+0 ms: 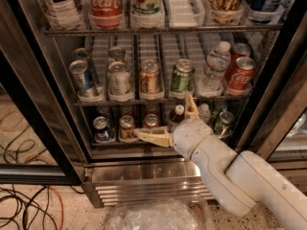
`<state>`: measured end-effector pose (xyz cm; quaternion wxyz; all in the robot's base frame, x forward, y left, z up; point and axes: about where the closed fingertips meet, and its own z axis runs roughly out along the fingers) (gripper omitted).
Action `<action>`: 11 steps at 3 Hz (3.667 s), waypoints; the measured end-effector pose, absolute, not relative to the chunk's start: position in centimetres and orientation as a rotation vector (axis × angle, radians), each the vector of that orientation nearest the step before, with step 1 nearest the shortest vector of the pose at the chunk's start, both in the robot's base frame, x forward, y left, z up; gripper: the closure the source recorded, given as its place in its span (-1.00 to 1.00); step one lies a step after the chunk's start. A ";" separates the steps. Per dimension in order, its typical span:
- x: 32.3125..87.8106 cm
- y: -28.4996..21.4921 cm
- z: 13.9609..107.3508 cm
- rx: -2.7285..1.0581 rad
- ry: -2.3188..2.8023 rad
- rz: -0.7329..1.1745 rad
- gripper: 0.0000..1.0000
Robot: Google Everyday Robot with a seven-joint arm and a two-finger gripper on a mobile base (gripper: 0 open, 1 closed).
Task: Pick orange can from middle shelf of fridge
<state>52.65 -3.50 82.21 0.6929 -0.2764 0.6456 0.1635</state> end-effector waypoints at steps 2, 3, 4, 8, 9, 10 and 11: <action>54.7 -3.4 82.1 -0.550 1.442 0.384 -1.00; 54.7 -3.4 82.1 -0.550 1.442 0.384 -0.52; 54.7 -3.4 82.1 -0.550 1.442 0.384 -0.62; 54.7 -3.4 82.1 -0.550 1.442 0.384 -0.18; 55.5 -3.2 82.4 -0.547 1.435 0.380 -0.22; 57.8 -2.8 83.3 -0.552 1.418 0.365 -0.32; 58.4 -2.4 83.2 -0.550 1.420 0.369 -0.36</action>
Offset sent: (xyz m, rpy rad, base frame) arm 0.0329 0.0053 -0.0017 0.0914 0.0003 -0.0634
